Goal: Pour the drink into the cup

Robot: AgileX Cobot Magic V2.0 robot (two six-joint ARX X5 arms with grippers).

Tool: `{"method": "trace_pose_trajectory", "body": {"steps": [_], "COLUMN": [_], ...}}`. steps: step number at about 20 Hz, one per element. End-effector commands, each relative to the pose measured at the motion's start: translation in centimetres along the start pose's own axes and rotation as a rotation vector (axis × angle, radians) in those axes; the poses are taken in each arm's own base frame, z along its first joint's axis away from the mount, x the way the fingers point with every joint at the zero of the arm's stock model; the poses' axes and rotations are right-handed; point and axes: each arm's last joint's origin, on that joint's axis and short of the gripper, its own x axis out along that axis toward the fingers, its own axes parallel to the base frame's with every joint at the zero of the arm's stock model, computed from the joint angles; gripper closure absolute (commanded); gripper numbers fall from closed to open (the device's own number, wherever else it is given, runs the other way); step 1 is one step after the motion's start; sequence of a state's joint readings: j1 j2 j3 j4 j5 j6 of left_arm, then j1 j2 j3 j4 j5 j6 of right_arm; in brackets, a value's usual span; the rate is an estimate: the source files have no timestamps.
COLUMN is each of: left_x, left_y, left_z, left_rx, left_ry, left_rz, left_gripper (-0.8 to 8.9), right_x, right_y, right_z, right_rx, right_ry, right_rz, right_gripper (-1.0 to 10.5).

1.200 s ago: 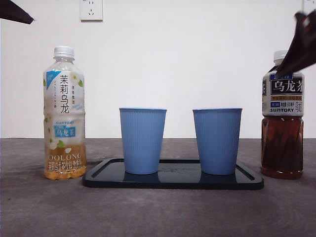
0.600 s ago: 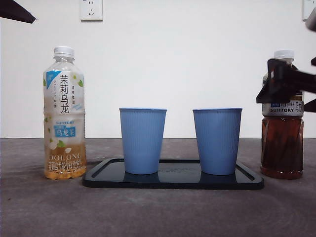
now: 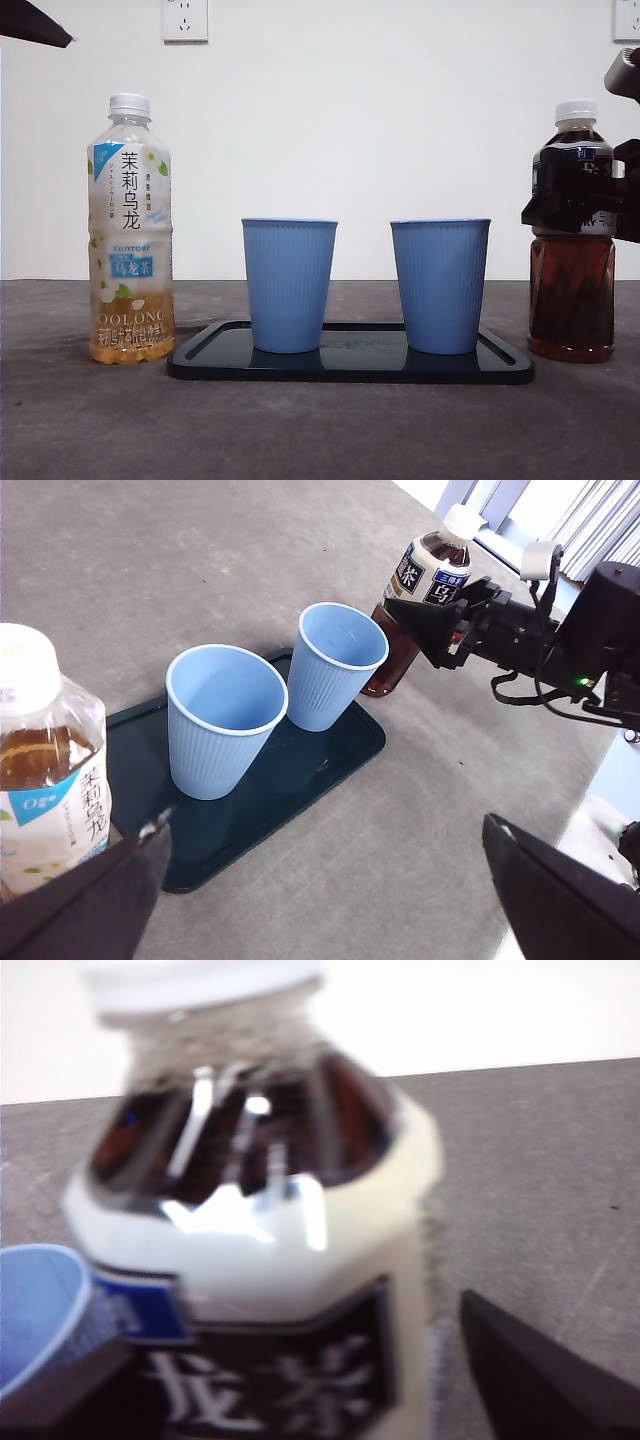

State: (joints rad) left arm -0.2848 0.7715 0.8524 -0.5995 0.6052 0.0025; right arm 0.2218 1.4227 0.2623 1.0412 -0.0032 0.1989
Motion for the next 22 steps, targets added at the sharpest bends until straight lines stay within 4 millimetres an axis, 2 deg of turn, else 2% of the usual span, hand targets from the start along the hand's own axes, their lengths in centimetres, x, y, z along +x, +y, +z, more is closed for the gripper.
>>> {"method": "trace_pose_trajectory", "body": {"steps": [1,4,13,18,22], "left_x": [-0.1,-0.1,-0.1,-0.1,-0.1], "left_y": [-0.2,-0.2,-0.2,-0.2,-0.2], "left_z": [0.6,0.6,0.6,0.6,0.6], "left_rx": [0.026,0.027,0.026,0.027,0.027], "left_ry": [-0.017,-0.017,-0.017,-0.017,-0.017], "left_rz": [-0.007,-0.007,-0.007,-0.007,-0.007], "left_gripper": [3.15,3.15,3.15,3.15,3.15], "right_x": [0.2,0.2,-0.2,-0.9,-1.5], "right_y": [0.0,0.0,0.2,0.6,1.5], "right_z": [-0.3,-0.3,0.5,2.1,4.5], "right_rx": [-0.002,-0.002,-0.08,-0.121,-0.191], "right_ry": [0.0,-0.006,-0.022,0.041,0.141], "right_rz": [0.0,0.007,0.03,-0.007,-0.039], "right_gripper": [7.0,7.5,7.5,7.5,7.5]}}
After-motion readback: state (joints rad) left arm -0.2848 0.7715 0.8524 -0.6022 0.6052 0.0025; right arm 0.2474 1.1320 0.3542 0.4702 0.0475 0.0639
